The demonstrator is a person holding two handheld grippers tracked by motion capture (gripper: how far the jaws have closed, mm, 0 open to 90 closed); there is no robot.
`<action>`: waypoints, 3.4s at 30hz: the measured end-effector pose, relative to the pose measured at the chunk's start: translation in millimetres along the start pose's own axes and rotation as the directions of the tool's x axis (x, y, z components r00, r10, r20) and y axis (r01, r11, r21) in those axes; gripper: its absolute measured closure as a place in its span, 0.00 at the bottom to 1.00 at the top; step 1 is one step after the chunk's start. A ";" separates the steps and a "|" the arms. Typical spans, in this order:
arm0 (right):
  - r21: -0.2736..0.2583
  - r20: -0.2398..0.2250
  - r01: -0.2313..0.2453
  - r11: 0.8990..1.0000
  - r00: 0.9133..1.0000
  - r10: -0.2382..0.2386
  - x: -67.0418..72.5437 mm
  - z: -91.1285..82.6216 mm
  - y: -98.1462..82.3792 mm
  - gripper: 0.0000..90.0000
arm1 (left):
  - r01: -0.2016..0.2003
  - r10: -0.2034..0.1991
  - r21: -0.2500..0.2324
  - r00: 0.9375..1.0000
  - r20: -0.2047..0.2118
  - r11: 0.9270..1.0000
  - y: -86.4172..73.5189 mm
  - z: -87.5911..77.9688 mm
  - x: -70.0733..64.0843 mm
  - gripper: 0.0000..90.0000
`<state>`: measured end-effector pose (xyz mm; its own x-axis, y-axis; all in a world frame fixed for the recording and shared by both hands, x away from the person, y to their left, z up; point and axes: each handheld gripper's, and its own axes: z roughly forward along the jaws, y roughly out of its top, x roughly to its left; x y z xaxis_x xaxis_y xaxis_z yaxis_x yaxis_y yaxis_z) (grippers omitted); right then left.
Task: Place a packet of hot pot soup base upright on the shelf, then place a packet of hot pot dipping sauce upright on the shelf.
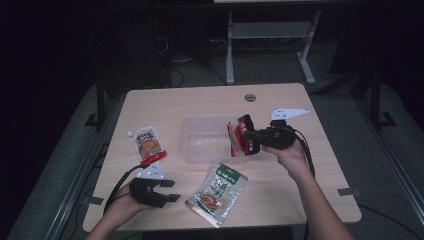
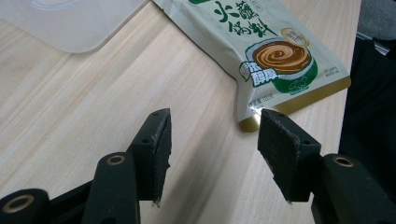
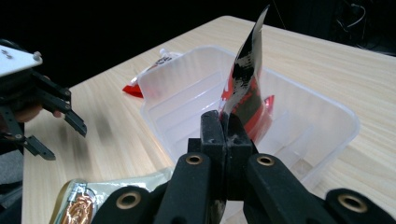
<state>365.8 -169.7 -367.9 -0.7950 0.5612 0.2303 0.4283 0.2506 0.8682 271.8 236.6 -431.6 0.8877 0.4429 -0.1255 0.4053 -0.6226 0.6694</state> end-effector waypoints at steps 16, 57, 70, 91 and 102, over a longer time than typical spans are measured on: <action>0.026 0.025 -0.007 1.000 1.000 0.007 -2.3 12.7 -3.2 0.99 | 0.002 -0.002 0.004 1.000 0.004 1.000 -0.9 0.1 0.4 0.49; 0.092 0.128 0.044 0.995 0.990 -0.055 29.3 -24.6 -36.5 0.21 | 0.026 -0.026 -0.018 0.999 -0.034 1.000 -4.7 -9.3 5.3 0.49; 0.180 0.133 0.052 0.982 0.988 -0.077 37.8 -26.0 -84.6 0.17 | 0.089 -0.093 -0.050 0.992 -0.090 0.995 -5.5 -24.7 15.0 0.69; 0.180 0.155 -0.007 0.984 0.988 -0.022 30.8 -36.2 -111.3 0.17 | 0.250 -0.277 -0.123 0.907 -0.318 0.960 14.2 -44.4 95.2 1.00; 0.192 0.145 0.012 0.981 0.989 -0.041 30.1 -34.9 -113.2 0.17 | 0.326 -0.341 -0.106 0.848 -0.405 0.939 13.6 -20.8 150.7 1.00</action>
<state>278.4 -208.7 -443.9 -0.7412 0.6589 0.1285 0.4930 0.4044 0.7704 406.5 308.3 -426.1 0.5267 0.8492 -0.0381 0.6471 -0.3716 0.6657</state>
